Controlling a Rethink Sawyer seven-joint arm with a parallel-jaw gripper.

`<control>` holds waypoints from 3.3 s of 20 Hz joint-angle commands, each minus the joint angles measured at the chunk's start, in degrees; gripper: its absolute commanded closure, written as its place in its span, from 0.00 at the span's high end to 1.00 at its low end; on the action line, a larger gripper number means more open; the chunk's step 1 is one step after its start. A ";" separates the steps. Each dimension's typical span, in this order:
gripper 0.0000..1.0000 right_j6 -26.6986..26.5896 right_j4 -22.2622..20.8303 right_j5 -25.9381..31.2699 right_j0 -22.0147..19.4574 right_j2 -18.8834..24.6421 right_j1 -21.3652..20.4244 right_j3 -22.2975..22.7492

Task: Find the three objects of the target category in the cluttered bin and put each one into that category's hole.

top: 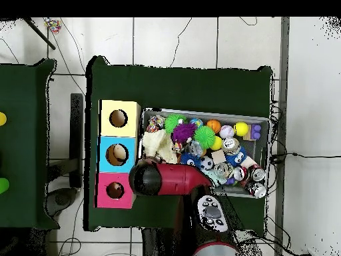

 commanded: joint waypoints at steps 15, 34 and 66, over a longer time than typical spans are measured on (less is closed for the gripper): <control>0.00 5.73 -4.64 -10.16 -2.91 -0.55 10.13 -3.38; 0.00 2.56 -4.53 -4.84 -6.87 3.10 6.22 -1.58; 0.00 4.87 -3.12 6.46 -6.86 1.40 -15.18 6.14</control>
